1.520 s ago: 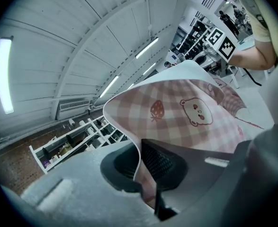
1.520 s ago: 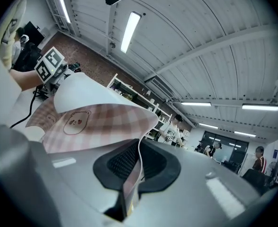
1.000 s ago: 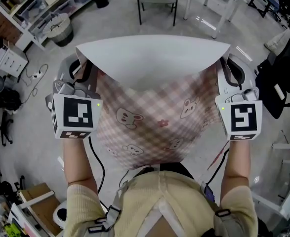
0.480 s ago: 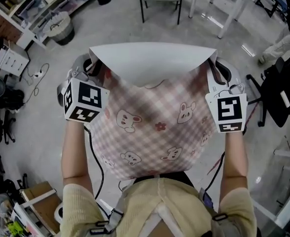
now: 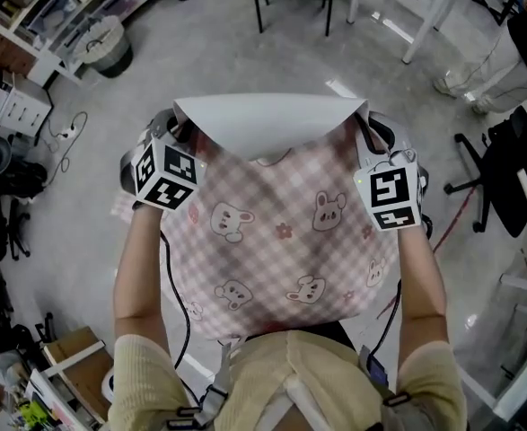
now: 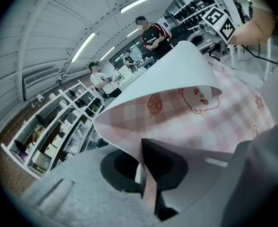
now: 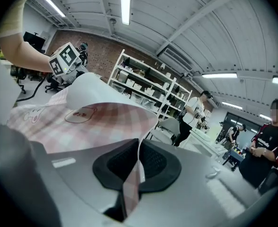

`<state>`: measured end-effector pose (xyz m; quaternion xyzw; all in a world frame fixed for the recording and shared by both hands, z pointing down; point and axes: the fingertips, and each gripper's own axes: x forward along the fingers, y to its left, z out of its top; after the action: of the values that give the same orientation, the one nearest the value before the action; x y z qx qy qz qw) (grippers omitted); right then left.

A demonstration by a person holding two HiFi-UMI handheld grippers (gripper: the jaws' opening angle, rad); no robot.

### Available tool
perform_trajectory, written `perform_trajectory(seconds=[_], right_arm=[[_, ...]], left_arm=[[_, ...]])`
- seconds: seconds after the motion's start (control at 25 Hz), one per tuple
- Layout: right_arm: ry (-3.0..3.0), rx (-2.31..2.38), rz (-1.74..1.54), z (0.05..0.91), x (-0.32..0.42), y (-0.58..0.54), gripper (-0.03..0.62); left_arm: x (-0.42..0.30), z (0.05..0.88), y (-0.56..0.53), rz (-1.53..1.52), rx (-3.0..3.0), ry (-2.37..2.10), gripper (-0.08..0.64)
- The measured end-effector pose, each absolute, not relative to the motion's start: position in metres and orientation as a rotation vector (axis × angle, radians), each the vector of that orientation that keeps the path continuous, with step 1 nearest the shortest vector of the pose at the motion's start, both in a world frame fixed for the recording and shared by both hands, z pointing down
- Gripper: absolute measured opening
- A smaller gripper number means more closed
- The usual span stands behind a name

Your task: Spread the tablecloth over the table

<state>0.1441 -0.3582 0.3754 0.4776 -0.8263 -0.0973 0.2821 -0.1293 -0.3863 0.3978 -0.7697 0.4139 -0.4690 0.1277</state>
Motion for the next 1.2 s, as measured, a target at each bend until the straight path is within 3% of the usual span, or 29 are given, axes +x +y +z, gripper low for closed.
perform_trajectory(seconds=[0.64,1.2], right_arm=[[-2.126,1.219,-0.094,0.496,0.146,-0.394,0.031],[-2.074,1.190,-0.058,0.543,0.145,-0.402,0.044]], left_arm=[[-0.134,0.501,-0.408,-1.502,-2.252,1.168,0.017],[-0.134,0.538,-0.417,-1.563,-2.226,1.157,0.020]])
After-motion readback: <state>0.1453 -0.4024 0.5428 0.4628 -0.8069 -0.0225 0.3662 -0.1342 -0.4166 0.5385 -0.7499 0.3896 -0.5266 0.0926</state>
